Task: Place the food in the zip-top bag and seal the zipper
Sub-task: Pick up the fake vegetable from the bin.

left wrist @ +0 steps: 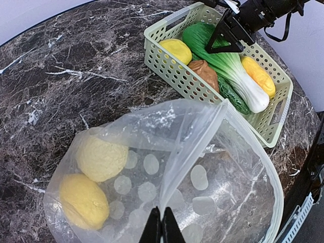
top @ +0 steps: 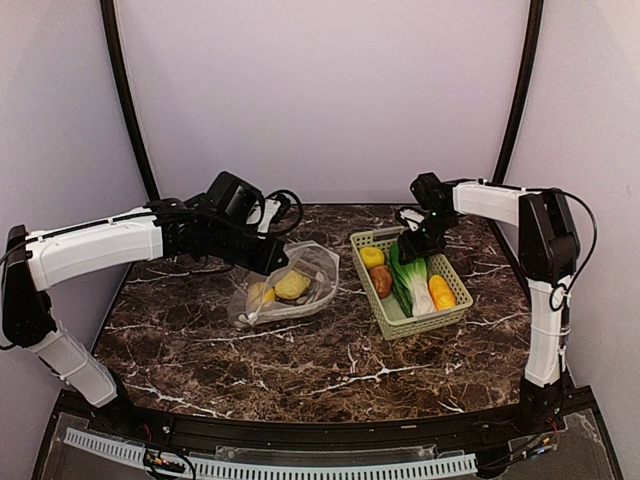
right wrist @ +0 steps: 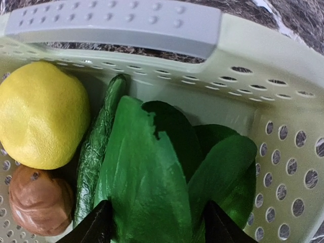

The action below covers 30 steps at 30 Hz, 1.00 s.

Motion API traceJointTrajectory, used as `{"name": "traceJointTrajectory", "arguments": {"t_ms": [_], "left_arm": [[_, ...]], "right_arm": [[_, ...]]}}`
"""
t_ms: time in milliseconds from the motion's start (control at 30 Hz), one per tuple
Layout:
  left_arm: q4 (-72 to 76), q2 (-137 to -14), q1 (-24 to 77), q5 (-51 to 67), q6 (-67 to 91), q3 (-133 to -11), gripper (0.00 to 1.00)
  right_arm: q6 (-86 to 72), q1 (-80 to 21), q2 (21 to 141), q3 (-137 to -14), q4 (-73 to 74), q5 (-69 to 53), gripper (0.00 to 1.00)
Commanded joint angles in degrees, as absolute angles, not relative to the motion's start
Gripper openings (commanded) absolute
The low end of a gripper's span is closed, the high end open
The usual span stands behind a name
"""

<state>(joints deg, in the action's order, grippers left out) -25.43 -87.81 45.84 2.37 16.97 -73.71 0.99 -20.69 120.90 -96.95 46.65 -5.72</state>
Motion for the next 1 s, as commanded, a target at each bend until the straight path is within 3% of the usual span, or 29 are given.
{"name": "traceJointTrajectory", "arguments": {"t_ms": [0,133,333,467,667,967], "left_arm": [[-25.68,-84.69,45.62,2.71,17.66,-72.44,0.01],[-25.38,-85.11,45.62,3.08,17.94,-72.71,0.01],[-24.87,-85.34,45.62,3.64,18.51,-73.11,0.01],[-24.39,-85.41,45.62,3.69,19.07,-72.92,0.01],[-23.07,-86.12,45.62,3.79,19.89,-72.69,0.01],[-19.22,-88.57,45.62,5.72,23.27,-74.35,0.01]], "right_arm": [[-1.56,-20.63,121.72,-96.87,48.68,-7.56,0.56],[-1.33,-20.6,121.87,-97.24,48.82,-9.58,0.37],[-0.37,-20.48,118.01,-97.61,48.7,-12.18,0.25],[1.54,-19.94,113.21,-97.45,48.49,-15.52,0.09],[3.25,-19.86,105.91,-96.6,47.68,-16.19,0.0],[5.0,-19.95,95.85,-94.9,40.96,-24.89,0.0]]}}
